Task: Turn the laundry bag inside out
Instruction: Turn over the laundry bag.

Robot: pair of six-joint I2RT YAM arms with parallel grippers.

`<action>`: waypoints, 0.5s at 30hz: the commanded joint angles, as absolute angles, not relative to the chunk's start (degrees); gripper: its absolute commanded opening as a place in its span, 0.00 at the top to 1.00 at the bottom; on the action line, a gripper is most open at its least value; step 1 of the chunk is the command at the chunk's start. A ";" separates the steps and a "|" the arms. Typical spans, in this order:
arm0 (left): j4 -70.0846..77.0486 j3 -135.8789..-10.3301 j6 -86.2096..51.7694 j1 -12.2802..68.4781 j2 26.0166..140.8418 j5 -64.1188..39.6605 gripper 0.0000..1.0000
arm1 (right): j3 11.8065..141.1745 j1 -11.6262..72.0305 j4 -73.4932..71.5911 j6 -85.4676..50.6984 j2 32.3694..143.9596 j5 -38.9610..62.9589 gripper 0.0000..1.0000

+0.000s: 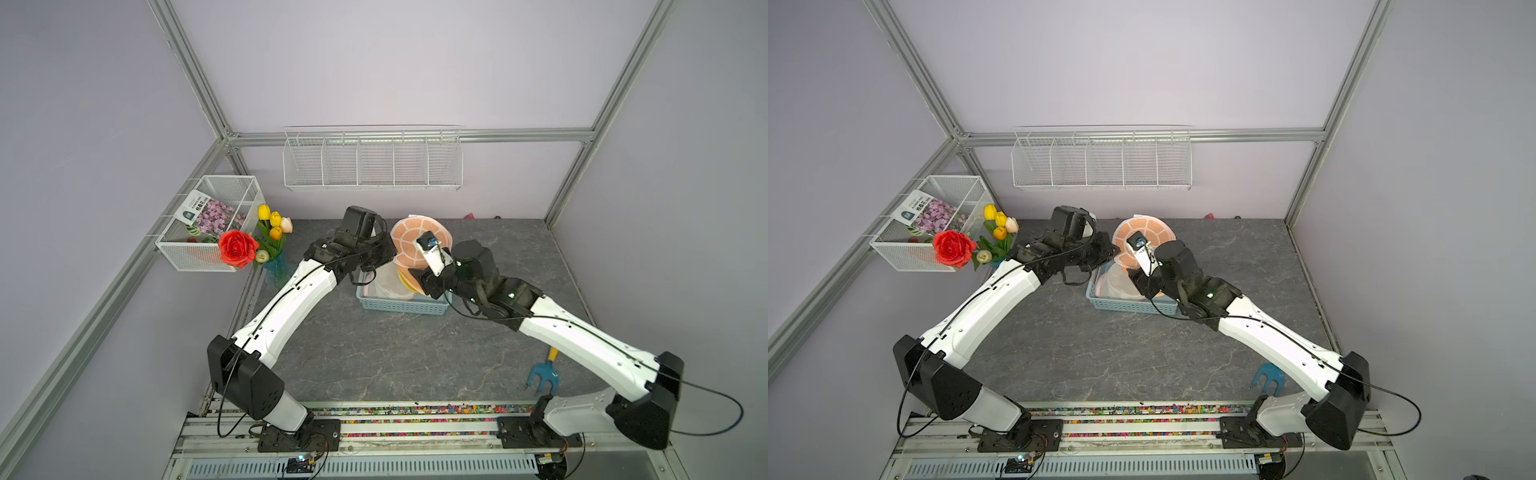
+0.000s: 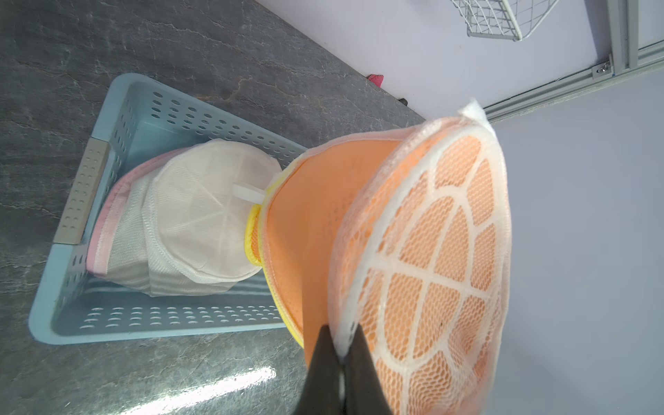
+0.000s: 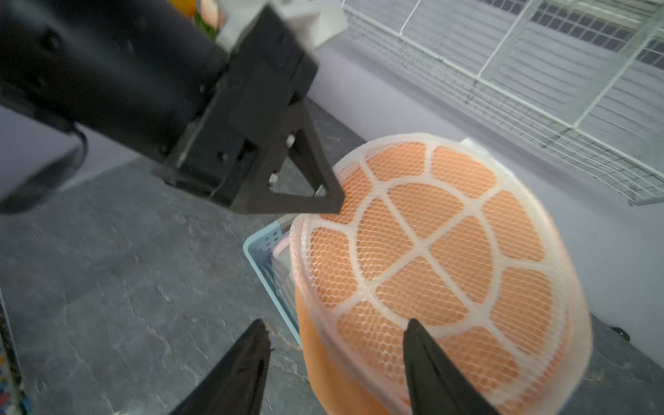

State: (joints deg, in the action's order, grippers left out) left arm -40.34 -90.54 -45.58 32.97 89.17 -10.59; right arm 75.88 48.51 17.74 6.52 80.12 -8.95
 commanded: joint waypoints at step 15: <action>-43.30 -94.97 -44.48 32.87 90.47 -12.74 1.00 | 84.18 52.44 28.66 19.16 88.13 -21.71 0.35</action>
